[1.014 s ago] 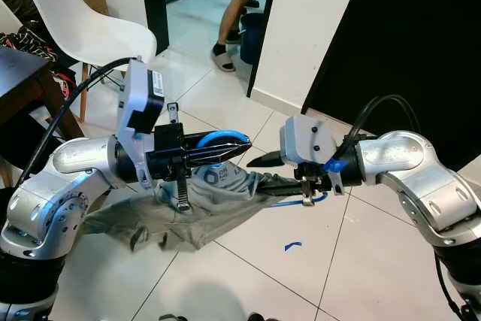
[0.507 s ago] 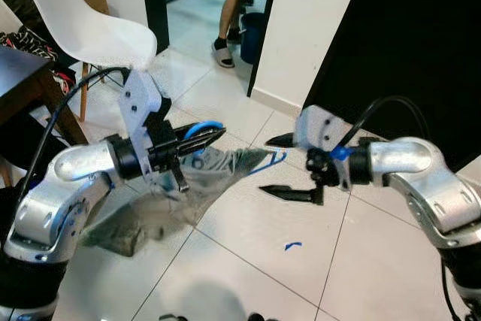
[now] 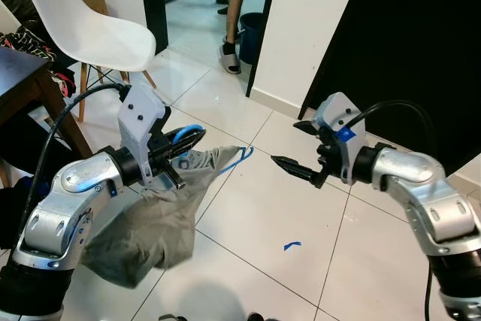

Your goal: Hang hanger

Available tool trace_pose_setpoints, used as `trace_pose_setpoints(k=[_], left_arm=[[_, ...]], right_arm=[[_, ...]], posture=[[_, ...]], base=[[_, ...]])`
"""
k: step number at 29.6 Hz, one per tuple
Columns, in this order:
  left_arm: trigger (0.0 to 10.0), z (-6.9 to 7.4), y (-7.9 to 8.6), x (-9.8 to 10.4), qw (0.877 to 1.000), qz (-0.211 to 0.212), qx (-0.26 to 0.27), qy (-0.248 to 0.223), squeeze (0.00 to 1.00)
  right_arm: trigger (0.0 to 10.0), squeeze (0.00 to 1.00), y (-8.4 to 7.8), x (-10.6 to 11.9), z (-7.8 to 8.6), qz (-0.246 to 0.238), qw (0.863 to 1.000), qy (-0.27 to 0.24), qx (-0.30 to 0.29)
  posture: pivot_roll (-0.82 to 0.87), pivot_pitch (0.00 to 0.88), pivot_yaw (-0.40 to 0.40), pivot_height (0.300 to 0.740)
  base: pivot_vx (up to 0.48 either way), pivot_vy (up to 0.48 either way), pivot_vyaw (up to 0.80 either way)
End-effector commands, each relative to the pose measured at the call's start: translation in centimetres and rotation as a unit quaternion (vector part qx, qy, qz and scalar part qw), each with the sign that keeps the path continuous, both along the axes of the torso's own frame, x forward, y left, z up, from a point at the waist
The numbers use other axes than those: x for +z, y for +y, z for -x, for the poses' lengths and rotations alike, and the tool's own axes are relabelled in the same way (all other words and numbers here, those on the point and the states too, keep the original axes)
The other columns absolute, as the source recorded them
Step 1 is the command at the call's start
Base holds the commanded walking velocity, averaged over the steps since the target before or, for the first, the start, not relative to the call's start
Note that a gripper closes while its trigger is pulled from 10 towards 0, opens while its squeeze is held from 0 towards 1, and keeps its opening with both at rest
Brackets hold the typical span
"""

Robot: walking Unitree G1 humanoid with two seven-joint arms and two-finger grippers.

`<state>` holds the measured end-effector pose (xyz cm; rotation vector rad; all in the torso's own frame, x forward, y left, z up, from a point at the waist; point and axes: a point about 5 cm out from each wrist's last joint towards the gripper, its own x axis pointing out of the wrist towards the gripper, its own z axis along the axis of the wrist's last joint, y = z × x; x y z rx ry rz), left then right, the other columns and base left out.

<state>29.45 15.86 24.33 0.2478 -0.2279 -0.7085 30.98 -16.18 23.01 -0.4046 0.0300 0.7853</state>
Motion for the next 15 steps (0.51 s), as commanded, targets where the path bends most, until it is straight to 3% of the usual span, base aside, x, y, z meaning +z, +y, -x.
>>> trace_pose_setpoints(k=[1, 7, 10, 15], left_arm=[[10.0, -0.1, -0.1, -0.7, 1.0, -0.002, 0.007, 0.006, 0.0], [10.0, -1.2, 0.6, 0.1, 0.999, -0.005, 0.05, -0.013, 0.0], [10.0, -2.0, 1.1, 2.0, 0.995, 0.014, 0.092, -0.048, 0.0], [10.0, -2.4, 1.2, 4.4, 0.989, 0.034, 0.116, -0.085, 0.0]], right_arm=[[10.0, 0.0, 0.2, -0.4, 0.0, -0.016, 1.0, 0.005, -0.019], [10.0, 0.0, 1.0, -0.2, -0.4, -0.053, 0.998, 0.006, -0.038], [10.0, 0.0, 1.6, 0.8, -0.7, -0.11, 0.993, 0.008, -0.036], [10.0, 0.0, 2.5, 2.0, -0.4, -0.186, 0.982, 0.015, -0.006]], posture=[[0.03, 0.156, -0.08, 0.74], [0.04, 0.177, -0.084, 0.74], [0.06, 0.182, -0.087, 0.74], [0.08, 0.197, -0.082, 0.74]], base=[[0.0, 0.0, 0.0], [0.0, 0.0, 0.0], [0.0, 0.0, 0.0], [0.0, 0.0, 0.0]])
